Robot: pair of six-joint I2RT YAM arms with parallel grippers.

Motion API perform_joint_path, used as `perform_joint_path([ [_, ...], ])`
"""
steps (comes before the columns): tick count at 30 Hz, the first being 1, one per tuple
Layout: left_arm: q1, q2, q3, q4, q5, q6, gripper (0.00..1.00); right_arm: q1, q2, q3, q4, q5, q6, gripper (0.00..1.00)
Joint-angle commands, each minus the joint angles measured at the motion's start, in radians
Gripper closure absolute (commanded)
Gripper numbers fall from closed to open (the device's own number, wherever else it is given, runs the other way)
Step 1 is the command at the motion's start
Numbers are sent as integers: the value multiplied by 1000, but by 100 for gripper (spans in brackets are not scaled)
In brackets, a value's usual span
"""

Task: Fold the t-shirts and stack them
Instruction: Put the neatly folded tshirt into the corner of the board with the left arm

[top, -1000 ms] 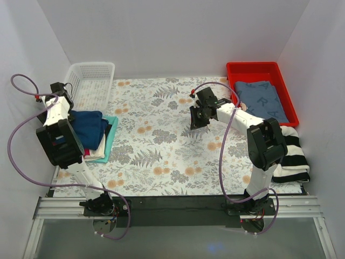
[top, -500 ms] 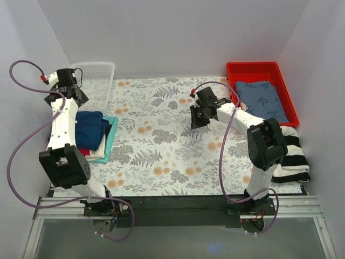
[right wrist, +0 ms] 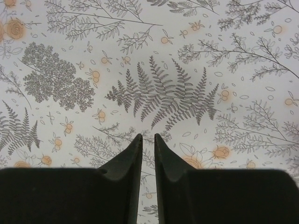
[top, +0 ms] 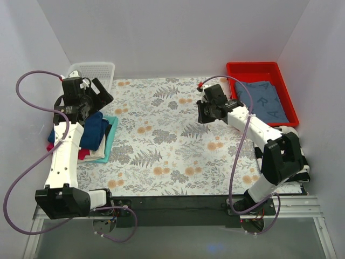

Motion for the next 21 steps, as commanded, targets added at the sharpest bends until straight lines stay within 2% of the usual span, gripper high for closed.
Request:
perform_joint_path([
  [1,-20,-75,-38,61,179,12,16,2,-70,-34,-4,68,-16,78],
  [4,-60,-124,-95,124,260,14,15,4,-135,-68,-2,111,-21,78],
  [10,-213,-132,-140,204,276,19,14,2,-270,-125,-4,238,-35,76],
  [14,-337,-53,-115,219,218,31,14,2,-346,-162,-5,286,-35,73],
  [17,-405,16,-89,216,97,34,14,1,-377,-185,-2,295,-19,71],
  [21,-443,72,-95,233,-21,19,14,1,-394,-202,-7,307,-3,70],
])
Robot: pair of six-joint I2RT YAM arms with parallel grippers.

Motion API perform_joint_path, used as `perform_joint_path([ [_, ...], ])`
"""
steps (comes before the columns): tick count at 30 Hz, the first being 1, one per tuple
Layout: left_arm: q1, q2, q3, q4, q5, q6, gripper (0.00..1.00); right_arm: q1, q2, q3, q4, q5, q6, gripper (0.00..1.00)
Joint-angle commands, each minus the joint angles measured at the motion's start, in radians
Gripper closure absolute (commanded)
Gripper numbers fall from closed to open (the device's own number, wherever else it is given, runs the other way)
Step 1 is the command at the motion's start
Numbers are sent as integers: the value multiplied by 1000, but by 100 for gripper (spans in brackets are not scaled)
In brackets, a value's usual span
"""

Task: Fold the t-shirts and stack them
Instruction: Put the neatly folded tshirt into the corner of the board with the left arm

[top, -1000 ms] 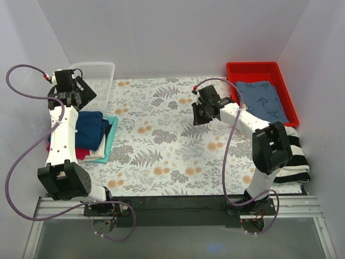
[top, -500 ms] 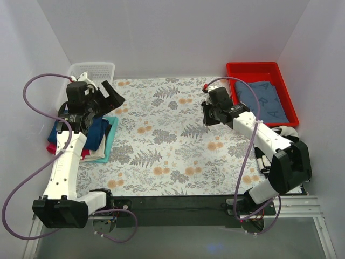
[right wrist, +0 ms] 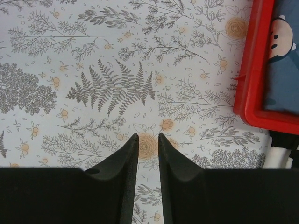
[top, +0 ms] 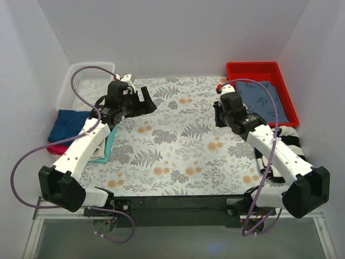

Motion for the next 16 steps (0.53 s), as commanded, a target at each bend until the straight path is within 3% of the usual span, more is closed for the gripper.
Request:
perform_joint_path([
  [1,-28,17,16,19,-167,-2,14,2,-24,-16,0,41,17,70],
  [11,-130,108,3,39,-251,29,13,-2,-27,-27,-5,59,12,69],
  [13,-142,125,16,38,-251,43,18,-4,-25,-28,-5,62,10,69],
  [16,-162,136,20,41,-237,72,18,-5,-25,-32,-5,70,9,69],
])
